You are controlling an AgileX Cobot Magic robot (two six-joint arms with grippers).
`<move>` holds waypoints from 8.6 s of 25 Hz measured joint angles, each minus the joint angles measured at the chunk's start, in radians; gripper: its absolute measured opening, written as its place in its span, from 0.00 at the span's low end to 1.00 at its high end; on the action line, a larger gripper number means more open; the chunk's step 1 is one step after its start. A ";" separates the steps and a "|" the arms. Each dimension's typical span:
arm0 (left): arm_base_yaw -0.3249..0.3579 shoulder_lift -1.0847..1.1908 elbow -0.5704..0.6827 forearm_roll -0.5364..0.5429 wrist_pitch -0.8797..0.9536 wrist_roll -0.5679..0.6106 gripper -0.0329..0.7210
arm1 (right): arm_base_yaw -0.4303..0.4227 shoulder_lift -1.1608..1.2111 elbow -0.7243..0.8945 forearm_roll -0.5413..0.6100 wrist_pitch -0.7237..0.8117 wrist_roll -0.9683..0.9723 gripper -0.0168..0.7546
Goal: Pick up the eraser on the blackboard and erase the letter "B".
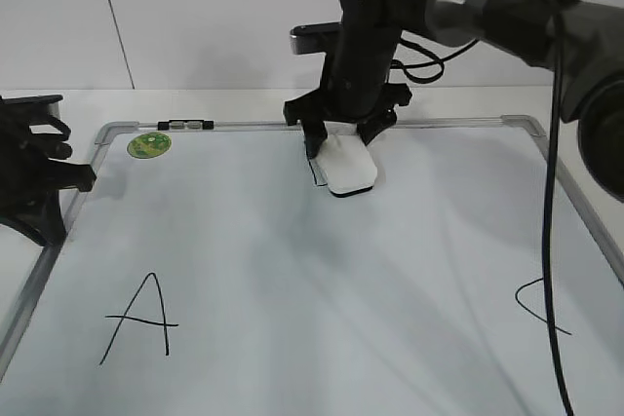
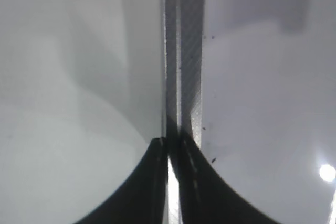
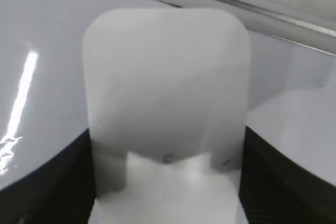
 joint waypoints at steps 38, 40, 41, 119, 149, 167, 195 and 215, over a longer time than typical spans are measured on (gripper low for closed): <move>0.000 0.000 0.000 0.000 0.000 0.000 0.09 | 0.000 0.046 -0.022 -0.036 0.038 0.000 0.79; 0.000 0.000 0.000 0.000 0.000 0.000 0.09 | 0.000 0.046 -0.022 -0.036 0.039 0.000 0.79; 0.000 0.000 0.000 0.000 0.000 0.000 0.09 | 0.000 0.046 -0.022 -0.036 0.039 0.000 0.79; 0.000 0.000 0.000 0.000 0.002 0.004 0.10 | 0.084 0.046 -0.024 -0.058 0.057 0.079 0.73; 0.000 0.002 0.000 0.007 -0.003 0.004 0.10 | -0.103 -0.033 0.113 -0.177 0.043 0.086 0.73; 0.000 0.002 0.000 0.008 -0.003 0.004 0.10 | -0.122 -0.458 0.471 -0.096 0.065 0.011 0.73; 0.000 0.002 0.000 -0.006 0.002 0.009 0.10 | -0.434 -0.566 0.851 0.085 -0.179 -0.203 0.73; 0.000 0.002 0.000 -0.010 0.003 0.009 0.10 | -0.434 -0.509 0.851 -0.004 -0.175 -0.150 0.73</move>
